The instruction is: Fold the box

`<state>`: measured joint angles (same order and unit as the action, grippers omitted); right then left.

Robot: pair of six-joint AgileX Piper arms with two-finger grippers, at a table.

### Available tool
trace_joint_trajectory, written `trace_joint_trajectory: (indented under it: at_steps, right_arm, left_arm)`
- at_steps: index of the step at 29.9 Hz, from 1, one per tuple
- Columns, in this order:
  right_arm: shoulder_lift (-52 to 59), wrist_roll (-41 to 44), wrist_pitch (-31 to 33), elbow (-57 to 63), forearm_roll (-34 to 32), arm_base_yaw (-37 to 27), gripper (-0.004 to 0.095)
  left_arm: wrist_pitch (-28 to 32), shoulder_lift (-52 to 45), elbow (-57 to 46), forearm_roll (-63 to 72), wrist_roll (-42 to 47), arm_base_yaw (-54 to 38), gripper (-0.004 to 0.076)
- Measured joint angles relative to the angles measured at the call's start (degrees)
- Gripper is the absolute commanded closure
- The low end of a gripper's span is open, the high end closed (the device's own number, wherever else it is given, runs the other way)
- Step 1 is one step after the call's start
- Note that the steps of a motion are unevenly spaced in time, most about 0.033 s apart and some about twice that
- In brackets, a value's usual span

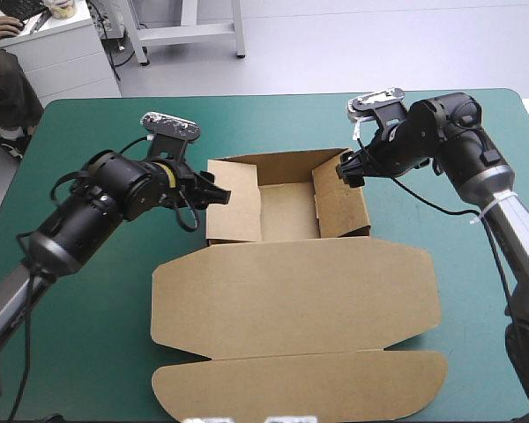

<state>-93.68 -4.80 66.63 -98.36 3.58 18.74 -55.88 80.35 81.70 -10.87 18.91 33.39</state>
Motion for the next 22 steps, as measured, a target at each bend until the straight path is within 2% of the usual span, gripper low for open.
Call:
trace_joint_trajectory:
  at_steps: [5,12,22]
  right_arm:
    - [0.53,-0.08,0.05,0.0,-1.25,0.0,0.0072]
    - [-0.23,-0.08,-0.91,0.0,-1.46,0.0,0.0073]
    - [-7.33,-0.08,-2.23,0.0,-1.46,0.0,0.0072]
  left_arm:
    - [-6.89,-5.45,0.0,-0.44,-4.75,0.0,0.0722]
    - [-10.7,-14.21,-5.35,-0.79,-7.46,0.0,0.0734]
    - [-11.23,-25.49,-24.9,0.63,-6.99,0.0,0.0734]
